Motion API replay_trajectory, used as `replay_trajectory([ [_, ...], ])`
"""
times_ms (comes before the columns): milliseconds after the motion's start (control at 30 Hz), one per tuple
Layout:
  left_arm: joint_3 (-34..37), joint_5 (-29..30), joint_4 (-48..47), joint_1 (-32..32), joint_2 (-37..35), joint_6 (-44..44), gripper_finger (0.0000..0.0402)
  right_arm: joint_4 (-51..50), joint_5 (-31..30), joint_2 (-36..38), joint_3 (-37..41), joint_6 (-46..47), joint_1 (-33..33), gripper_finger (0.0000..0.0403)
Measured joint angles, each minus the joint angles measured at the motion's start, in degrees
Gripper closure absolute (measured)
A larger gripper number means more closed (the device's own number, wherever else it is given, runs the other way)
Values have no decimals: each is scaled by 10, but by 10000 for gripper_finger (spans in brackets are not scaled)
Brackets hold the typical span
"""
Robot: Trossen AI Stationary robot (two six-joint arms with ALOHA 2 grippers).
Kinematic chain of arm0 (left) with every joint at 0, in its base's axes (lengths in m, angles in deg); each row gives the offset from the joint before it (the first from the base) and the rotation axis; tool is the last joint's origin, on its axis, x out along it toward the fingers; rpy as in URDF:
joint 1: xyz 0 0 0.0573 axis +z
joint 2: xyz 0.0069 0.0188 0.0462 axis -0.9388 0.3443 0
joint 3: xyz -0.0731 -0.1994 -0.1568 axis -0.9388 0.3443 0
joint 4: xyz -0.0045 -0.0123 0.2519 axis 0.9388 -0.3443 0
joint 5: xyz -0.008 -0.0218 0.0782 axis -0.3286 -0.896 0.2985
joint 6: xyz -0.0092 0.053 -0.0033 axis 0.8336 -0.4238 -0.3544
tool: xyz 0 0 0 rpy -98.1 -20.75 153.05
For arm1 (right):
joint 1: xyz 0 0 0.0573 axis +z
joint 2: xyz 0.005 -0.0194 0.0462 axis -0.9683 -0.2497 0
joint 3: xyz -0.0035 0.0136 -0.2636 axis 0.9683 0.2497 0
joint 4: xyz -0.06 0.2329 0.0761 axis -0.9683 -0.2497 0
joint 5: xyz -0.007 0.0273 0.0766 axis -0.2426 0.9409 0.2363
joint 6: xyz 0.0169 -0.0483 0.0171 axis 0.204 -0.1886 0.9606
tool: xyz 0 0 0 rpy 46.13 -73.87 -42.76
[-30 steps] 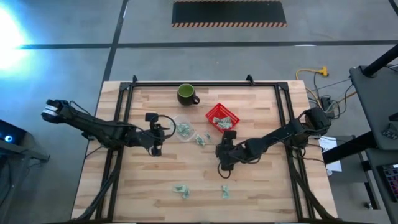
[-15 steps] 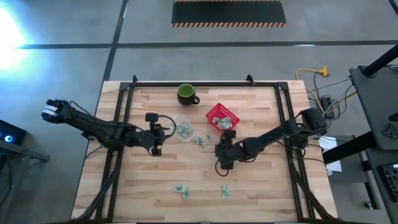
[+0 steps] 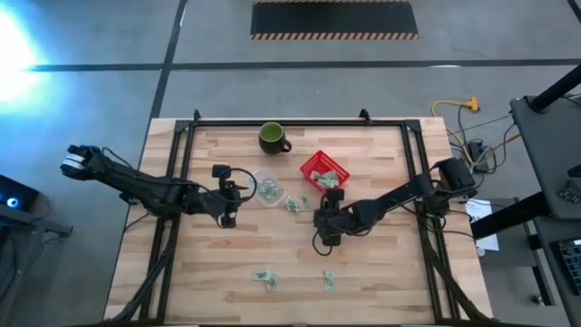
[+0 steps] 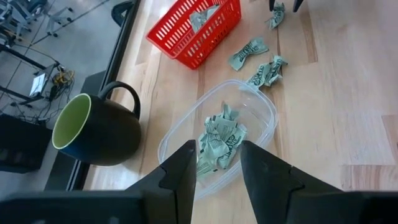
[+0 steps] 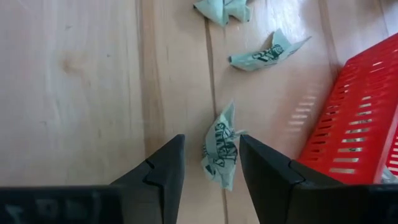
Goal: Pick and place items into bin
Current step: Put the stevia packet into the red bin
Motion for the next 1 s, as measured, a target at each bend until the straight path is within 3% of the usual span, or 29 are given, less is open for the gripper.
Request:
replay_trajectory([
  [433,0,0,0,0,0,0,292,-5,1,0,0,20,-16,264],
  [667,0,0,0,0,0,0,292,-5,42,-1,1,29,-26,262],
  [1000,0,0,0,0,0,0,292,-5,46,-1,1,17,-25,324],
])
